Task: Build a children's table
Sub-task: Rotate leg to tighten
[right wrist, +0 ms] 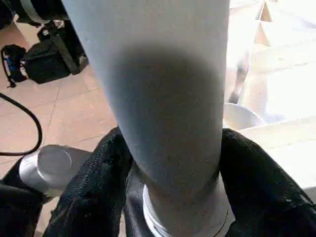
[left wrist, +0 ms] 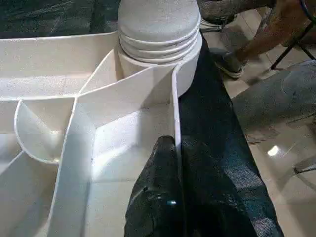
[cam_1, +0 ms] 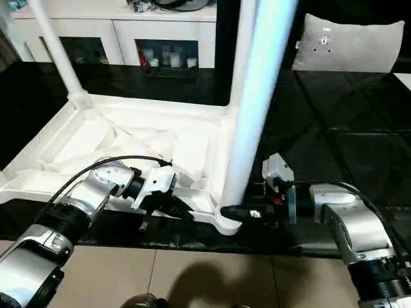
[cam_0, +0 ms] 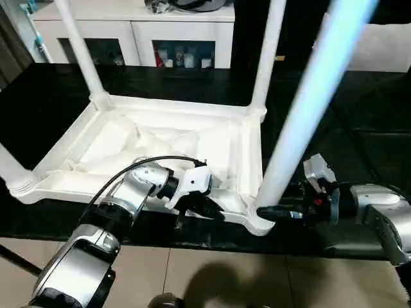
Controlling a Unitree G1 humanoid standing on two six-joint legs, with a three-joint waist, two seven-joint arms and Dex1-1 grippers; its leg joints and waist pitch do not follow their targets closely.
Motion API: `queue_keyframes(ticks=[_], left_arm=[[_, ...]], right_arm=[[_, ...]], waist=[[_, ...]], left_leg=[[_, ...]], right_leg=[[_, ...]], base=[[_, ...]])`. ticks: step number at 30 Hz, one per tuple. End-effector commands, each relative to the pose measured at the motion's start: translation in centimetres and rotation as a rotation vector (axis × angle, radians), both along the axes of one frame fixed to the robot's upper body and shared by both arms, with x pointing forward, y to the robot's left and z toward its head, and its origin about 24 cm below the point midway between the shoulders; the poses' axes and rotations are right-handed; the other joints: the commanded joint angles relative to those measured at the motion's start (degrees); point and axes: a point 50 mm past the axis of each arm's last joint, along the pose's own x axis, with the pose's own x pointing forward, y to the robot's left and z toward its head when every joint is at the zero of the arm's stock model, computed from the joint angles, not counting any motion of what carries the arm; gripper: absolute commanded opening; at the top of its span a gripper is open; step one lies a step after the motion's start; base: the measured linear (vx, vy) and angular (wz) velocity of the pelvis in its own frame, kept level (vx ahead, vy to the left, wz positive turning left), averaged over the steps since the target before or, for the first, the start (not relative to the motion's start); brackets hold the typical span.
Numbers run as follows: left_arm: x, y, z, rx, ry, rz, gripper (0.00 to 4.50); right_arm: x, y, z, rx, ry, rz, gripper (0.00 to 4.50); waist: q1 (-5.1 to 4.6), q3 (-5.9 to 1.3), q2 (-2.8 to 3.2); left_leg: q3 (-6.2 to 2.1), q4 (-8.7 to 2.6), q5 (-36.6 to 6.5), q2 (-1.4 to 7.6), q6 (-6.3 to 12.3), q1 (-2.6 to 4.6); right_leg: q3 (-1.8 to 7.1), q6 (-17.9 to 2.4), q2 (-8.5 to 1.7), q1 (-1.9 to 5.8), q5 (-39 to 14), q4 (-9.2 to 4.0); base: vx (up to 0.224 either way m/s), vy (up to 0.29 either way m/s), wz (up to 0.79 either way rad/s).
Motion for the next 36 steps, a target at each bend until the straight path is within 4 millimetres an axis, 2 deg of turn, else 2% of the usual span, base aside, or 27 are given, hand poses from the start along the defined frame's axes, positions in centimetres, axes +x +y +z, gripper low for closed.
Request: queue_keyframes(ticks=[1,4,8,9,13,14,15,16,17,18,19,20,21,22,23,24,25,26,28,30,32,36], left_arm=[[0.1,-0.9,1.3,-0.036,-0.053,-0.065,0.0],[0.2,-0.9,1.3,-0.036,-0.052,-0.054,0.0],[0.3,-1.0,1.2,-0.042,-0.045,-0.026,0.0],[0.4,-1.2,1.3,-0.051,-0.039,-0.004,0.0],[1.1,-2.1,1.7,-0.086,-0.024,0.083,0.0],[1.3,-2.5,1.8,-0.091,-0.022,0.113,0.0],[1.5,-2.8,1.9,-0.095,-0.02,0.136,0.0],[1.7,-3.3,2.0,-0.104,-0.018,0.17,0.0],[2.0,-3.9,2.2,-0.114,-0.019,0.209,0.0],[2.2,-4.3,2.3,-0.122,-0.02,0.24,0.0],[2.6,-5.4,2.4,-0.14,-0.028,0.311,0.0],[2.6,-5.4,2.4,-0.14,-0.028,0.311,0.0],[2.9,-6.3,2.6,-0.154,-0.031,0.371,0.0],[3.0,-6.5,2.6,-0.16,-0.032,0.395,0.0],[3.1,-6.8,2.7,-0.164,-0.033,0.413,0.0],[3.4,-7.3,2.8,-0.177,-0.037,0.469,0.0],[3.5,-7.8,2.9,-0.185,-0.044,0.511,0.0],[3.6,-7.9,2.9,-0.188,-0.048,0.526,0.0],[3.7,-8.2,2.9,-0.192,-0.054,0.549,0.0],[3.6,-8.5,3.0,-0.2,-0.062,0.547,0.0],[3.6,-8.5,3.0,-0.196,-0.072,0.54,0.0],[3.5,-7.6,2.9,-0.191,-0.085,0.497,0.0]], right_arm=[[-0.2,0.1,-0.2,-0.012,0.011,0.033,2.42],[-0.4,0.3,-0.3,-0.003,0.02,0.044,2.11],[-0.6,0.6,-0.4,0.008,0.029,0.052,2.0],[-0.7,0.8,-0.4,0.026,0.034,0.032,2.0],[0.0,1.7,-0.6,0.063,0.057,-0.105,1.99],[0.6,2.0,-0.9,0.049,0.054,-0.184,1.99],[1.1,2.1,-1.1,0.03,0.051,-0.246,1.99],[1.6,2.4,-1.4,0.004,0.048,-0.315,1.99],[2.1,2.6,-1.6,-0.014,0.049,-0.375,1.99],[2.5,2.8,-1.8,-0.025,0.052,-0.42,1.99],[3.4,3.3,-2.0,-0.042,0.058,-0.533,1.99],[3.4,3.3,-2.0,-0.042,0.058,-0.533,1.98],[4.1,3.8,-2.1,-0.055,0.056,-0.635,1.98],[4.4,3.9,-2.1,-0.055,0.06,-0.674,1.98],[4.5,4.1,-2.2,-0.054,0.064,-0.702,1.98],[5.1,4.5,-2.3,-0.051,0.072,-0.785,1.98],[5.4,4.8,-2.3,-0.054,0.063,-0.836,1.98],[5.5,5.0,-2.3,-0.057,0.052,-0.851,1.98],[5.7,5.3,-2.2,-0.059,0.016,-0.86,2.52],[5.8,5.5,-2.0,-0.022,-0.018,-0.864,2.65],[5.7,5.5,-1.8,-0.001,-0.02,-0.864,3.01],[5.4,4.4,-1.6,-0.009,-0.065,-0.834,3.3]], waist=[[-0.3,-4.16,-1.59],[-0.14,-4.2,-1.5],[-0.1,-4.23,-1.53],[-0.13,-4.2,-1.7],[-0.24,-4.01,-1.64],[-0.53,-3.9,-1.66],[-0.65,-3.82,-1.12],[-0.87,-3.77,-1.3],[-1.57,-3.67,-1.5],[-1.96,-3.75,-1.34],[-3.0,-3.79,-1.15],[-3.51,-3.74,-1.26],[-3.94,-3.89,-1.39],[-4.31,-3.88,-1.43],[-4.74,-4.04,-1.48],[-4.85,-4.03,-1.56],[-5.31,-4.08,-1.35],[-5.39,-4.19,-1.43],[-5.35,-4.23,-1.48],[-5.24,-4.42,-1.56],[-5.14,-4.54,-1.5],[-4.92,-4.37,-1.38]], left_leg=[[-1.28,-3.84,-13.09,3.57,3.96,1.39],[-1.34,-3.86,-12.78,3.6,3.97,1.31],[-1.33,-3.83,-12.77,3.6,3.99,1.35],[-1.29,-3.82,-12.85,3.56,4.03,1.35],[-1.38,-3.98,-13.41,3.47,3.59,1.4],[-1.41,-4.02,-14.17,3.33,2.99,1.42],[-1.5,-3.94,-15.26,3.17,2.3,1.73],[-1.52,-3.97,-15.58,3.11,1.91,1.7],[-1.83,-4.21,-16.26,2.97,1.18,1.45],[-1.89,-4.18,-16.65,2.94,0.83,1.38],[-2.05,-4.11,-17.82,2.83,0.24,1.57],[-1.98,-4.13,-17.81,2.72,0.28,1.39],[-2.02,-4.06,-17.75,2.68,0.43,1.39],[-1.91,-3.99,-17.55,2.58,0.55,1.37],[-1.93,-3.9,-16.67,2.46,0.94,1.13],[-1.8,-3.83,-16.25,2.3,1.4,1.07],[-1.71,-3.69,-15.06,2.13,2.04,0.94],[-1.68,-3.62,-14.57,2.15,2.12,0.95],[-1.48,-3.51,-13.6,2.09,2.89,0.95],[-1.47,-3.56,-11.54,2.29,3.97,0.63],[-1.42,-3.54,-10.11,2.32,4.78,0.54],[-1.32,-3.58,-10.84,2.53,5.5,0.74]], right_leg=[[2.73,-8.59,-4.22,2.6,-23.7,-4.45],[2.73,-8.74,-4.22,2.69,-22.89,-4.31],[2.72,-8.88,-4.2,2.67,-22.54,-4.29],[2.7,-8.81,-4.21,2.68,-22.84,-4.35],[2.61,-8.26,-4.12,2.55,-24.86,-4.57],[2.55,-7.68,-4.16,2.54,-26.71,-4.8],[2.43,-7.05,-4.21,2.29,-29.08,-5.17],[2.39,-6.65,-4.16,2.29,-29.8,-5.31],[2.11,-6.07,-4.1,2.55,-30.72,-5.33],[2.07,-5.8,-4.02,2.59,-30.8,-5.25],[1.98,-5.71,-4.08,2.44,-30.94,-5.43],[1.98,-5.79,-3.84,2.42,-30.58,-5.51],[1.96,-5.94,-3.92,2.55,-29.8,-5.61],[2.02,-6.34,-3.84,2.41,-29.12,-5.48],[2.04,-6.53,-3.94,2.64,-28.23,-5.43],[2.05,-6.52,-3.86,2.62,-28.02,-5.5],[2.07,-6.93,-3.82,2.61,-27.15,-5.53],[2.05,-6.9,-3.79,2.68,-26.66,-5.46],[2.11,-6.79,-3.75,2.77,-25.86,-5.53],[2.24,-7.66,-3.72,3.01,-22.11,-4.96],[2.3,-8.63,-3.64,3.16,-19.06,-4.58],[2.4,-9.99,-3.67,3.25,-17.7,-4.49]], base=[[0.0,0.0,0.0],[0.0,0.0,0.0],[0.0,0.0,0.0],[0.0,0.0,0.0],[0.0,0.0,0.0],[0.0,0.0,0.0],[0.0,0.0,0.0],[0.0,0.0,0.0],[0.0,0.0,0.0],[0.0,0.0,0.0],[0.0,0.0,0.0],[0.0,0.0,0.0],[0.0,0.0,0.0],[0.0,0.0,0.0],[0.0,0.0,0.0],[0.0,0.0,0.0],[0.0,0.0,0.0],[0.0,0.0,0.0],[0.0,0.0,0.0],[0.0,0.0,0.0],[0.0,0.0,0.0],[0.0,0.0,0.0]])
